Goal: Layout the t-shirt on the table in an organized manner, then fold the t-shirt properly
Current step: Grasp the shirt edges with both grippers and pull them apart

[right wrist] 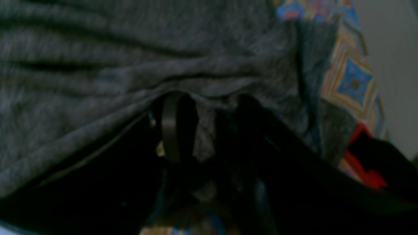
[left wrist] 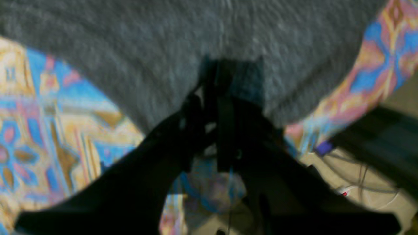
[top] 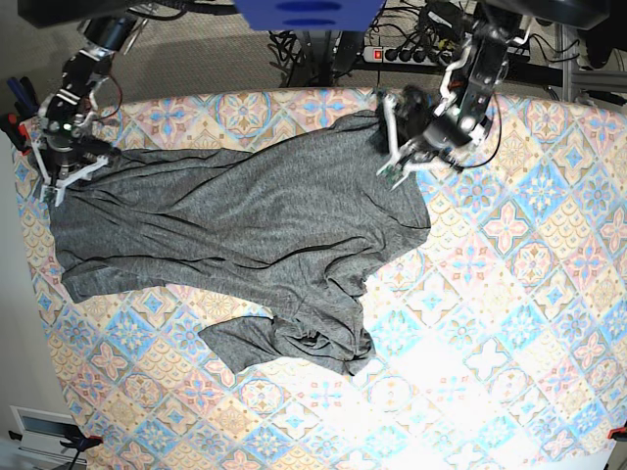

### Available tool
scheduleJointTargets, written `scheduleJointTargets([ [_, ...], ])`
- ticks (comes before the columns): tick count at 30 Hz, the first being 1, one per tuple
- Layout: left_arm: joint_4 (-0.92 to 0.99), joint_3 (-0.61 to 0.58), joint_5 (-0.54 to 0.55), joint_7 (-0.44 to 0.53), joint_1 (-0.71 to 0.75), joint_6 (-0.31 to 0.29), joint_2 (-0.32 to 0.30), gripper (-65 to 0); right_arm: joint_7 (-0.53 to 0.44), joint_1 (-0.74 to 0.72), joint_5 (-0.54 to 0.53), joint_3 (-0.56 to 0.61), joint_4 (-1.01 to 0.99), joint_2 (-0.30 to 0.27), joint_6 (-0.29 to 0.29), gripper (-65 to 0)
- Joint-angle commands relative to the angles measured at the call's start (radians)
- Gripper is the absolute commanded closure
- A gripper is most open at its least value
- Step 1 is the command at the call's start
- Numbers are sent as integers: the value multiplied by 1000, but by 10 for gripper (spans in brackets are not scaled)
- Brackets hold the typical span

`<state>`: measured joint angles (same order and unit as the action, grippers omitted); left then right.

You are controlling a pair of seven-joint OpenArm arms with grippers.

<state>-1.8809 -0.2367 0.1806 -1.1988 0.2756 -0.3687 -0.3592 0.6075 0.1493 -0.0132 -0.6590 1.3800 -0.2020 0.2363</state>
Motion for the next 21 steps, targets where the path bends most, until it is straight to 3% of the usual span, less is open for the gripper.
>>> scheduleJointTargets([
  [1,2,1,-23,-66,29,0,-31,-97,99,19,60,-28,-38,2,-18,-237],
  [4,4,17,-23,-13,69,0,-87,-97,104,19,60,-106,-61,0,-18,-237],
  [7,4,132,-23,64,144,0,-114,-97,105,19,60,-153,-63,0,-18,-237],
  [11,2,257,-22,87,184,-3,-119,-97,105,19,60,-158,-46,2,-19,-237],
  [18,-150,259,-14,86,189,-3,-111,-97,105,54,61,-160,244,6,-19,-237],
  [21,-167,264,-16,84,181,-3,-68,-97,107,92,61,-160,391,6,-19,-237],
])
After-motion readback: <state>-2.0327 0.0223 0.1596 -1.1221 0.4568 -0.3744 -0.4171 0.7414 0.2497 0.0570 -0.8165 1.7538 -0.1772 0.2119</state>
